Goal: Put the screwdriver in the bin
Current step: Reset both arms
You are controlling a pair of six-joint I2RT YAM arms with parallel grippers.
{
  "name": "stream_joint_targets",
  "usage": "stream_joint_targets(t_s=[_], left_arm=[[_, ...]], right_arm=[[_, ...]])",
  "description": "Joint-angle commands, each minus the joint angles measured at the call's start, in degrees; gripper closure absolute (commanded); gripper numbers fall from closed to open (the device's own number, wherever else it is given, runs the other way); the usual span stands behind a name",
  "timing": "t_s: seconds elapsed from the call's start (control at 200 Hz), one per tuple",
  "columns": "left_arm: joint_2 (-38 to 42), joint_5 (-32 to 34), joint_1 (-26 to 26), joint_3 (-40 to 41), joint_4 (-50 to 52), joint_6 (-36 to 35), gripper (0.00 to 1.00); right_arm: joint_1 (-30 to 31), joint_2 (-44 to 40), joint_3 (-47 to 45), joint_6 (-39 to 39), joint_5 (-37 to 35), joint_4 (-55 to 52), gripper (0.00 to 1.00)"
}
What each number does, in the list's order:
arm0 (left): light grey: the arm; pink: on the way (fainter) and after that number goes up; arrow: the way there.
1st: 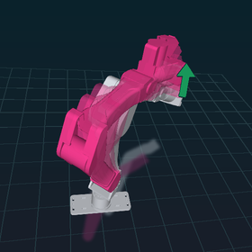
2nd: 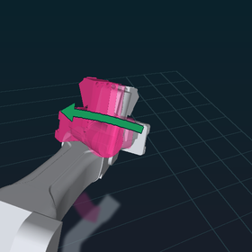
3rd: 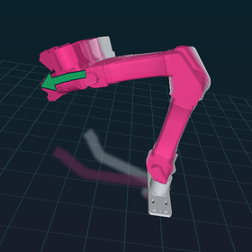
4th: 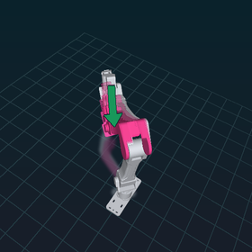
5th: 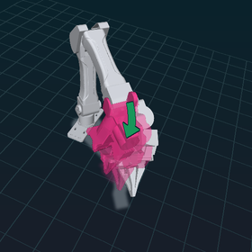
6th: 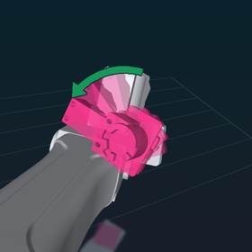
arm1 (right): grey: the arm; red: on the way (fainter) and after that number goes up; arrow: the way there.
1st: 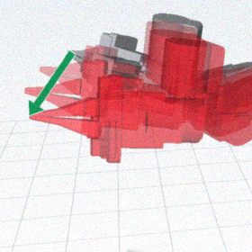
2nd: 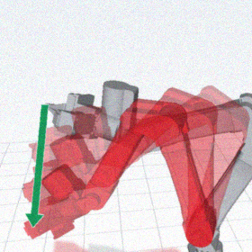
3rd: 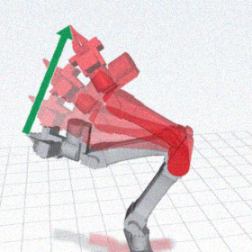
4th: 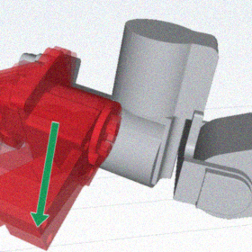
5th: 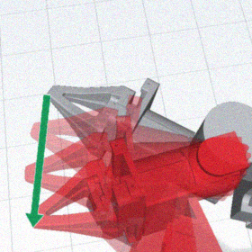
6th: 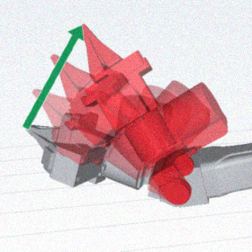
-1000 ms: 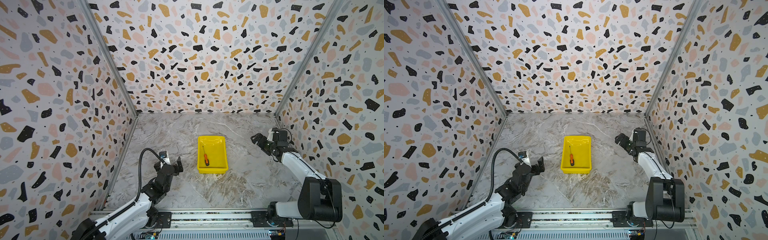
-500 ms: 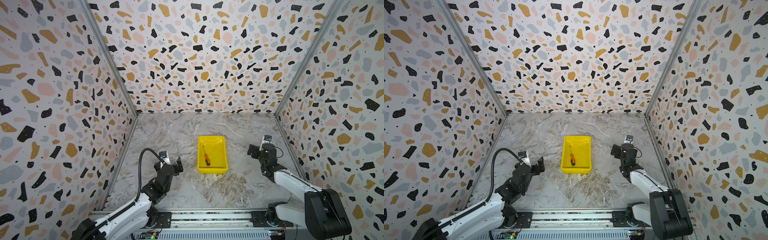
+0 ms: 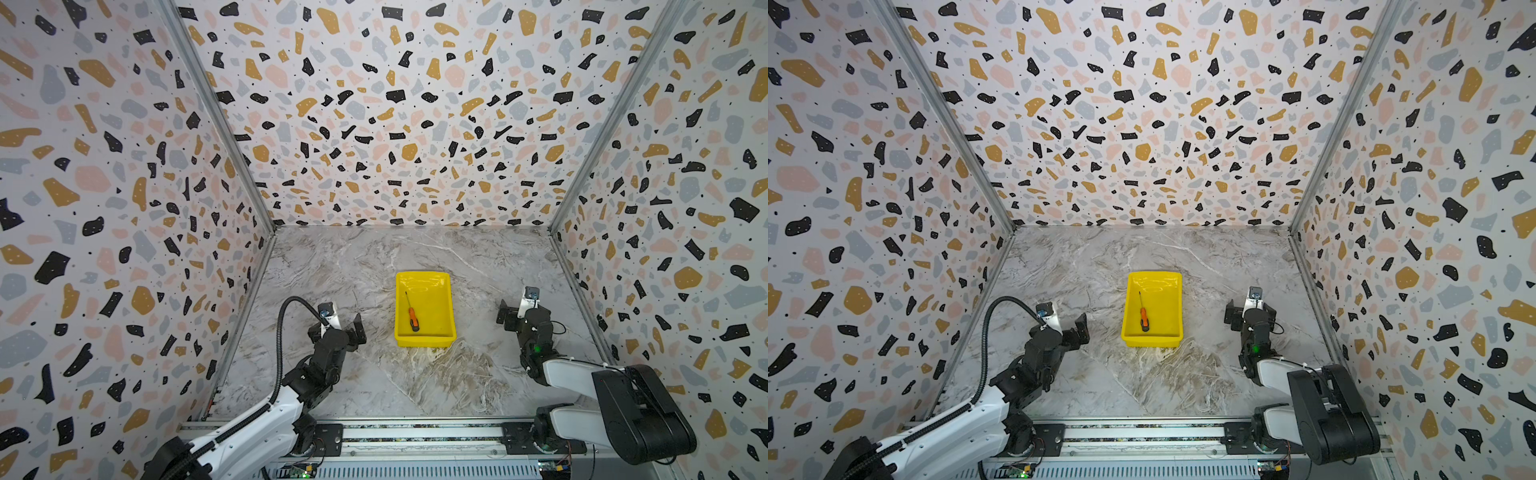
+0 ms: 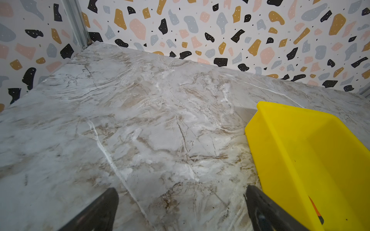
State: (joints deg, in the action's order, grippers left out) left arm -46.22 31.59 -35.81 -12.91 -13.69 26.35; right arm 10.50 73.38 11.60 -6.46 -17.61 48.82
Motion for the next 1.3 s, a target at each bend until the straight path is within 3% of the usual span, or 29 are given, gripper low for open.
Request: stream_joint_targets(t_s=[0.0, 0.2, 0.31, 0.39, 0.465, 0.576, 0.786, 0.896, 1.031, 1.171, 1.296], left_arm=[[-0.49, 0.41, -0.22, -1.50, -1.34, 0.12, 0.00], [-1.86, 0.48, -0.22, -2.06, -1.07, 0.19, 0.00], [-1.90, 0.74, -0.22, -2.08, -1.07, 0.37, 0.00], [-2.10, 0.97, -0.22, -2.10, -1.07, 0.42, 0.00], [-2.42, 1.38, -0.22, -2.24, -1.07, 0.72, 0.00], [-3.37, 3.39, -0.23, -2.62, 0.14, 1.90, 0.00], [-5.00, 10.97, -0.22, -4.76, 3.22, -0.03, 0.00], [-4.54, 13.59, -0.22, -6.00, -0.20, -6.61, 0.00], [-5.17, 25.62, 0.07, -7.72, -6.07, -12.20, 0.00], [-7.49, 32.43, 0.48, -2.87, -18.88, -16.36, 0.00], [-9.62, 33.51, 0.57, -2.21, -23.59, -19.46, 0.00]], right_arm=[[-0.36, -0.44, 0.56, 1.78, -0.37, 8.16, 0.01], [1.49, 4.45, 1.27, 9.03, -0.51, 14.91, 0.00], [0.48, 10.34, -5.90, 10.59, 2.10, 36.09, 0.01], [-0.52, 9.23, -6.55, 8.75, 4.25, 32.85, 0.01], [-0.99, 13.33, -4.46, 9.99, 6.19, 35.03, 0.01], [-3.27, 11.70, -1.24, 8.57, 10.57, 25.30, 0.01], [-3.22, 11.63, -1.58, 8.66, 10.40, 25.73, 0.01], [-3.16, 11.64, -1.58, 8.81, 10.40, 25.80, 0.01], [-3.18, 11.68, -1.57, 8.80, 10.38, 25.72, 0.01], [-3.22, 11.65, -1.53, 8.78, 10.40, 25.74, 0.01], [-3.21, 11.67, -1.58, 8.81, 10.35, 25.76, 0.01]])
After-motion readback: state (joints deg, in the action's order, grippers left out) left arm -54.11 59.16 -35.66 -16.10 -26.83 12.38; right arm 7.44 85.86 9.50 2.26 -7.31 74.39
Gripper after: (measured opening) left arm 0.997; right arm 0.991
